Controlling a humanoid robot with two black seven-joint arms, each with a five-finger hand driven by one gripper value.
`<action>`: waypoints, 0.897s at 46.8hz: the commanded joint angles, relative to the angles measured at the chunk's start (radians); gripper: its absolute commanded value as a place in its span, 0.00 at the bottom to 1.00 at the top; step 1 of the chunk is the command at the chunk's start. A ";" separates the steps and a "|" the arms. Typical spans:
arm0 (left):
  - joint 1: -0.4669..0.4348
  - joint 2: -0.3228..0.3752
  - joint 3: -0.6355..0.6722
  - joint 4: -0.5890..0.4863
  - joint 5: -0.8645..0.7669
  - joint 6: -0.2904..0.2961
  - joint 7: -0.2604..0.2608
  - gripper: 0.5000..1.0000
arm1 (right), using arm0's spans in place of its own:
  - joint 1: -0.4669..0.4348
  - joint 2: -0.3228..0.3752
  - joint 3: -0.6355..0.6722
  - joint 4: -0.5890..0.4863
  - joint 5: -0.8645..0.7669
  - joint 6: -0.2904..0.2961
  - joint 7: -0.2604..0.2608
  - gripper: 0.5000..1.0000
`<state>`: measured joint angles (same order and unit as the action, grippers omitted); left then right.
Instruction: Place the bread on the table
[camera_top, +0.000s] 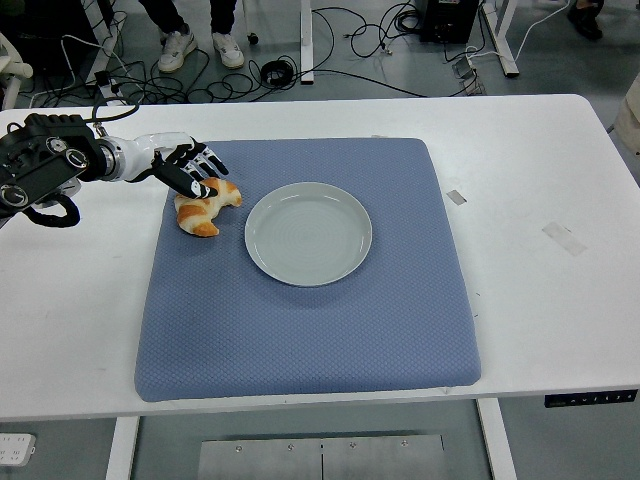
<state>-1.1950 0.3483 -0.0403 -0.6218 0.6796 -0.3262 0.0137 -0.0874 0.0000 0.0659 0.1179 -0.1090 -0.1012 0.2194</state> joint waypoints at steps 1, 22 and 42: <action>0.000 0.000 0.000 0.004 0.000 0.004 0.000 0.46 | 0.000 0.000 0.000 -0.001 0.000 0.000 0.000 1.00; -0.015 0.001 -0.007 0.005 -0.002 0.006 0.002 0.70 | 0.002 0.000 0.002 0.000 0.000 0.000 0.000 1.00; -0.066 0.003 -0.049 0.007 -0.235 0.007 0.003 0.89 | 0.002 0.000 0.002 0.000 0.000 0.000 0.000 1.00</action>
<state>-1.2486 0.3508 -0.0861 -0.6152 0.4804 -0.3188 0.0171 -0.0869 0.0000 0.0675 0.1181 -0.1090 -0.1012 0.2185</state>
